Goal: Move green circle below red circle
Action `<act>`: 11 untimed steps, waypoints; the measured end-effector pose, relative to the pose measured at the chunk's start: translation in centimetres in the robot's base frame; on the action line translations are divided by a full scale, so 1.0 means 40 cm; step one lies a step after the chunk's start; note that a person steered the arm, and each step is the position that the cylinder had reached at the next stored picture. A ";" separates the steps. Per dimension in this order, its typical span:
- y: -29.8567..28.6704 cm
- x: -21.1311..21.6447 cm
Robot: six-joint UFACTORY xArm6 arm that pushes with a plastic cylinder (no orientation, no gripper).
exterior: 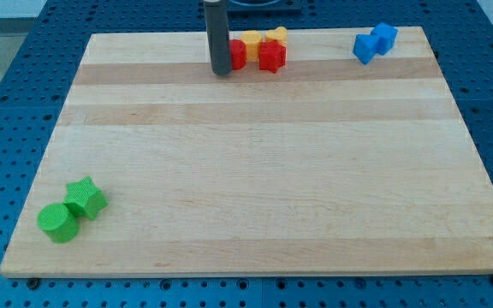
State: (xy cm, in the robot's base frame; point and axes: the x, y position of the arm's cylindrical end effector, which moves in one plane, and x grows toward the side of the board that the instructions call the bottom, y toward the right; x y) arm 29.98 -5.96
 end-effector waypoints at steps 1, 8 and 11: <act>-0.025 0.084; -0.214 0.798; -0.482 0.791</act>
State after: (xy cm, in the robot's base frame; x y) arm 61.64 -25.26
